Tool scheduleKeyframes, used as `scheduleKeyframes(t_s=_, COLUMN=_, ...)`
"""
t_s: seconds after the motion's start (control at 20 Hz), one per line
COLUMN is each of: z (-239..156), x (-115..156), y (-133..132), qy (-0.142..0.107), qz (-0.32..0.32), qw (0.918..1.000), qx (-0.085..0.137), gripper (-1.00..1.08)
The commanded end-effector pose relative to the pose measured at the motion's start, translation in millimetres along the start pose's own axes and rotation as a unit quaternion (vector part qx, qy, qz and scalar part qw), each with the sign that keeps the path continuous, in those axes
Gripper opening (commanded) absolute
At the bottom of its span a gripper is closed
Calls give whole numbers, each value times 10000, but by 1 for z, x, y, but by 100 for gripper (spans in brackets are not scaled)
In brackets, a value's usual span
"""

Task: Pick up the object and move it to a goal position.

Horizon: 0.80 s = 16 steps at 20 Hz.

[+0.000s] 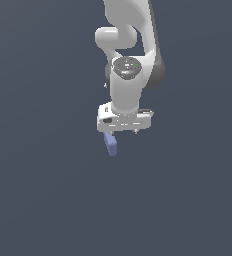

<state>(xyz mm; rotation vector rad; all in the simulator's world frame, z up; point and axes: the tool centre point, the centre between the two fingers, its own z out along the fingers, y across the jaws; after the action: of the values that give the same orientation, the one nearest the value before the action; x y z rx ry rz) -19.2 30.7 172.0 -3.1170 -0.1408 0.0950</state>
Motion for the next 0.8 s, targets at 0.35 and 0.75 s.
scheduleKeyframes(t_s=0.35, z=2, x=-3, y=5, qy=18, qz=-109, qw=9999, qx=-6, gripper=100)
scheduleKeyframes(t_s=0.75, z=12, x=-13, y=25, qy=120, qz=-508, qw=9986, qx=-49, gripper=100)
